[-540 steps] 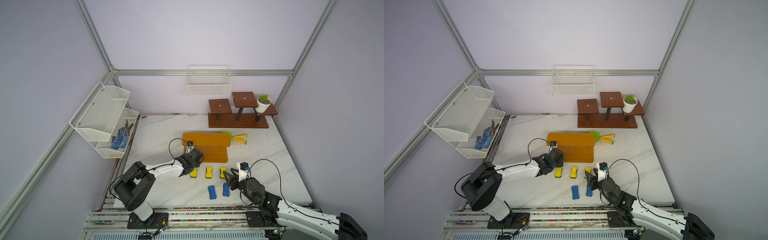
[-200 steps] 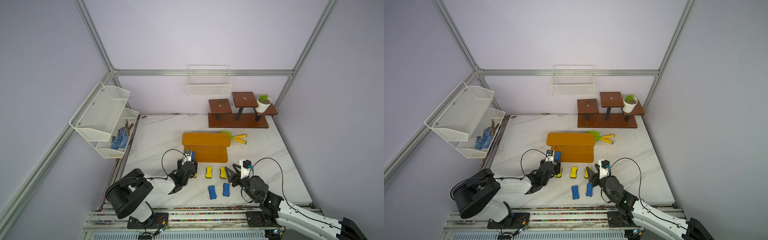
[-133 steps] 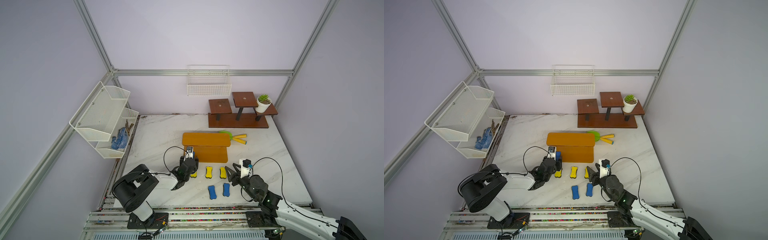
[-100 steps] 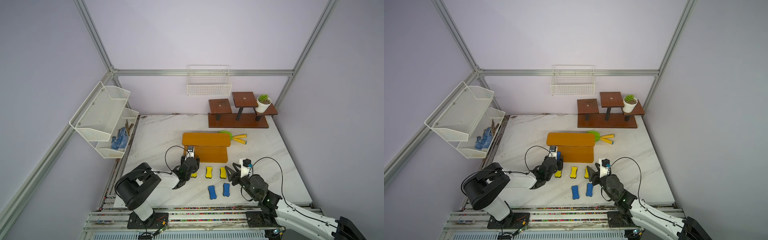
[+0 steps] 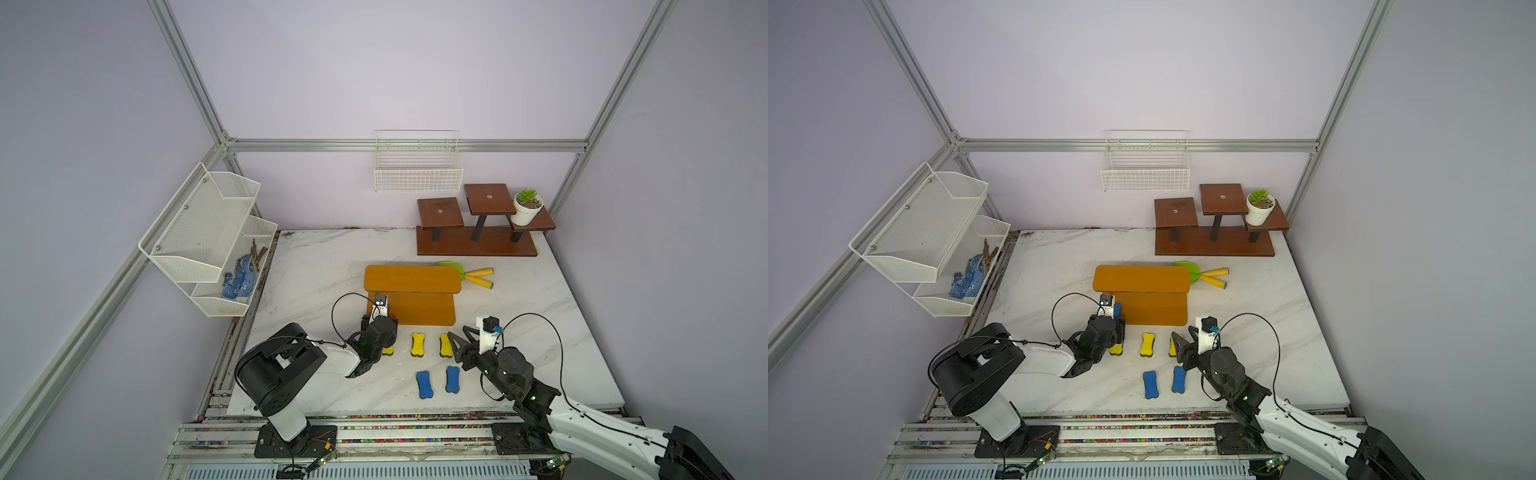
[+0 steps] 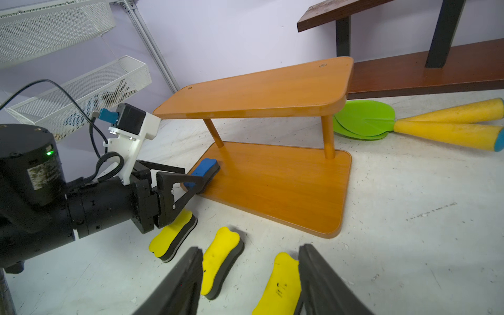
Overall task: Remove the whiteboard erasers from the shelf
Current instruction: Pick up the whiteboard eraser from the shelf.
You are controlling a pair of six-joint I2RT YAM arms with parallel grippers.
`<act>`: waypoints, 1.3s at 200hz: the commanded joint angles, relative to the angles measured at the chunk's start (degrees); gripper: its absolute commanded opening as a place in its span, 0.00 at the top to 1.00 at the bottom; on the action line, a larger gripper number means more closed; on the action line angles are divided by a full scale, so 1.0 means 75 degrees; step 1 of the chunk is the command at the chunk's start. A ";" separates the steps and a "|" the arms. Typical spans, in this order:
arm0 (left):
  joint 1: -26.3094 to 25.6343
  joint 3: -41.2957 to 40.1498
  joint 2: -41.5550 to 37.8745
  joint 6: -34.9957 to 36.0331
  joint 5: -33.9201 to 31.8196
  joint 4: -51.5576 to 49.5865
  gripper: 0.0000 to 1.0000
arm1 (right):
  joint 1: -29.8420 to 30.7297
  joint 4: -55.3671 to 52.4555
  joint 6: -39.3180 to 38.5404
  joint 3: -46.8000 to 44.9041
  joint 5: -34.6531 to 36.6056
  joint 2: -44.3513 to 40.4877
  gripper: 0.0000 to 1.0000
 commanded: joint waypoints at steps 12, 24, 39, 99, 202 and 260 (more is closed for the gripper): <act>0.0058 0.0166 0.0216 -0.0148 -0.0205 -0.0068 0.37 | -0.0057 0.0243 0.0085 -0.0044 -0.0115 -0.0046 0.39; 0.0068 0.0180 0.0269 -0.0176 -0.0193 -0.0086 0.39 | -0.0053 0.0224 0.0085 -0.0033 -0.0122 -0.0073 0.39; 0.0086 0.0212 0.0290 -0.0182 -0.0187 -0.0104 0.42 | -0.0055 0.0200 0.0085 -0.0033 -0.0114 -0.0082 0.39; 0.0090 0.0339 0.0284 -0.0003 -0.0228 -0.0196 0.58 | -0.0066 0.0148 0.0117 -0.0045 -0.0150 -0.0072 0.39; 0.0083 -0.0104 -0.1132 -0.0122 0.0140 -0.0873 0.92 | -0.0081 0.0371 0.0097 -0.0057 -0.0176 0.0078 0.39; -0.0094 -0.0612 -0.2656 -0.0682 0.0545 -0.2139 1.00 | -0.0104 0.0793 0.0074 -0.0080 -0.0143 0.0350 0.39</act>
